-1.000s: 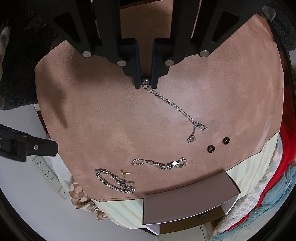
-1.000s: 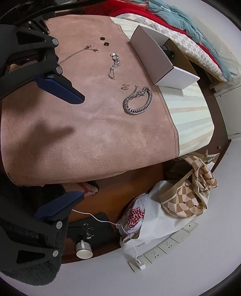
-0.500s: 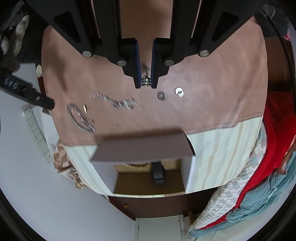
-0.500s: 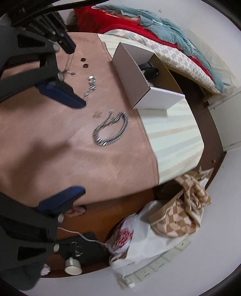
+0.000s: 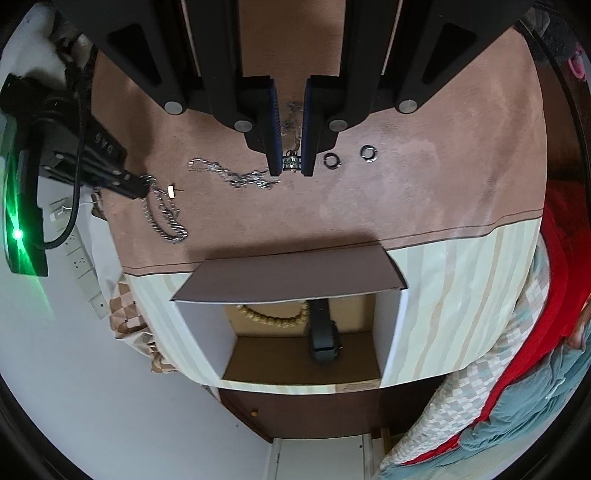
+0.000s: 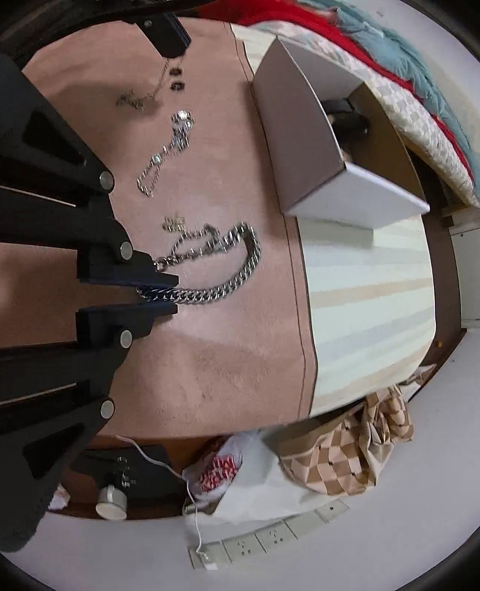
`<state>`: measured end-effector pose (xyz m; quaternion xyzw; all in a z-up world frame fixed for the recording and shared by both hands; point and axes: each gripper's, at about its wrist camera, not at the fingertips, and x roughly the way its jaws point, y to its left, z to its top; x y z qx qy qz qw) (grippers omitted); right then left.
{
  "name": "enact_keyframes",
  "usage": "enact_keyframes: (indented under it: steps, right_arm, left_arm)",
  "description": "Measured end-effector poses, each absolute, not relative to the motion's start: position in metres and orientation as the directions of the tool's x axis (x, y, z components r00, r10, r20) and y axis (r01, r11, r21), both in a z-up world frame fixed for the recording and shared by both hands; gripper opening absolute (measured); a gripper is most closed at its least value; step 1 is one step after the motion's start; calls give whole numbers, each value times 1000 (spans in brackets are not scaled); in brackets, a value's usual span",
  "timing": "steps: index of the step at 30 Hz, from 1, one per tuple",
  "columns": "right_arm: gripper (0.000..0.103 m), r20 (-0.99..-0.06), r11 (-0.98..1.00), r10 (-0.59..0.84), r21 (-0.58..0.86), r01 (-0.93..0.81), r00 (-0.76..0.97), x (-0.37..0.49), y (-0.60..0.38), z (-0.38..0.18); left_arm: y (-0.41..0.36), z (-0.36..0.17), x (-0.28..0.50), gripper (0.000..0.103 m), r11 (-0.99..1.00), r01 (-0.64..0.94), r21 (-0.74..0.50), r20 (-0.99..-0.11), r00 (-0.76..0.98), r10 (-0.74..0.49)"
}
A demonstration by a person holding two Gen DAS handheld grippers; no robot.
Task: Organize jewelry
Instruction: 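Grasp the silver chain necklace with the left gripper while the right grasps the chain bracelet, then lower the necklace and chain bracelet into the white box with both grippers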
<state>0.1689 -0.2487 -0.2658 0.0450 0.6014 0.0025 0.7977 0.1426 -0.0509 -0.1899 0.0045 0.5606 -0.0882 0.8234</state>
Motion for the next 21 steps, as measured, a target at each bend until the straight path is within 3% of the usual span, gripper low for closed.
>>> enact_keyframes:
  steps: [14, 21]
  right_arm:
    - [3, -858, 963, 254, 265, -39, 446, 158, -249, -141]
    - [3, -814, 952, 302, 281, -119, 496, 191, -235, -87]
  left_arm:
    - [-52, -81, 164, 7, 942, 240, -234, -842, 434, -320]
    - [-50, -43, 198, 7, 941, 258, -218, -809, 491, -322]
